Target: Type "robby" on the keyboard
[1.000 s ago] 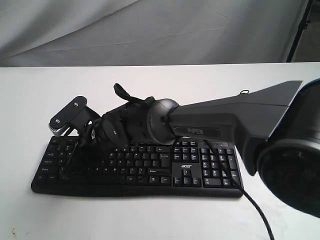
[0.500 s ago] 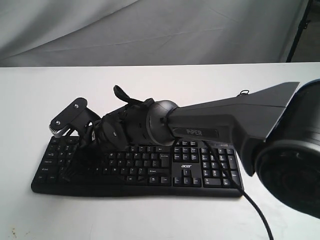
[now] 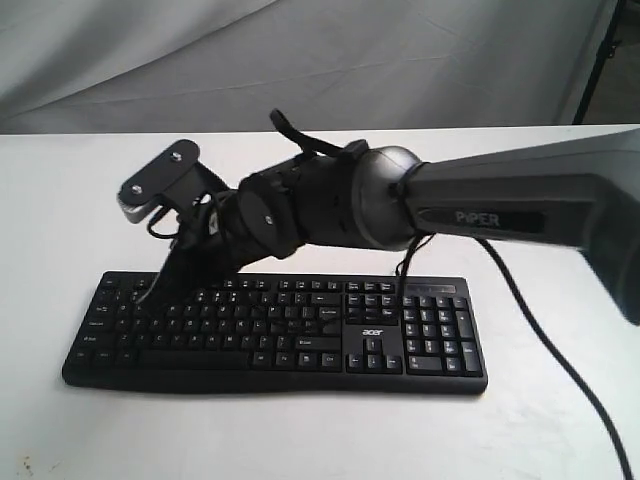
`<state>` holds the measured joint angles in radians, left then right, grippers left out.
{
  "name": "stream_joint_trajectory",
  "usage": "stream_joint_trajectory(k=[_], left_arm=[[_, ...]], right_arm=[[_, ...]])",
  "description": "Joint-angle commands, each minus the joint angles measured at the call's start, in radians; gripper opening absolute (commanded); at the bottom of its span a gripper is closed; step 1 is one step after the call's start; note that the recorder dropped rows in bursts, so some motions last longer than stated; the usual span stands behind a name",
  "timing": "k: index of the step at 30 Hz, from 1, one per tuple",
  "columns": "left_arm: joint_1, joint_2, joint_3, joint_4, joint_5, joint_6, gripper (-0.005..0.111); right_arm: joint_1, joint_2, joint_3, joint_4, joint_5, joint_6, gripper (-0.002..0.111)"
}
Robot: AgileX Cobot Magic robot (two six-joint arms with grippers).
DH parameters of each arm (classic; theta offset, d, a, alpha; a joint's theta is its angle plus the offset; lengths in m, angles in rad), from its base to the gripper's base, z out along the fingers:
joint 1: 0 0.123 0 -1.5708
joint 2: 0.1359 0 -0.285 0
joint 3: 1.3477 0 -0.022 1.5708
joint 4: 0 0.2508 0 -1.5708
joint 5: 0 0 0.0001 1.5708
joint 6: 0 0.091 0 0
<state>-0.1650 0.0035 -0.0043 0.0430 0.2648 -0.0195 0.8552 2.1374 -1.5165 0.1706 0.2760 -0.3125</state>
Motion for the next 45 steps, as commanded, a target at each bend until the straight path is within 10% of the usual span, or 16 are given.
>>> stream_joint_trajectory(k=[1,9,45], left_arm=[[-0.006,-0.003,0.004,0.005,-0.005,-0.003,0.0],[-0.006,-0.003,0.004,0.005,-0.005,-0.003,0.0],[-0.006,-0.003,0.004,0.005,-0.005,-0.003,0.0]], right_arm=[[-0.029,-0.078,0.19,-0.014,-0.16,-0.004,0.0],[-0.129,-0.189,0.419,-0.014,-0.249,-0.025,0.0],[-0.075,-0.104,0.351,0.025,-0.226,-0.026,0.0]])
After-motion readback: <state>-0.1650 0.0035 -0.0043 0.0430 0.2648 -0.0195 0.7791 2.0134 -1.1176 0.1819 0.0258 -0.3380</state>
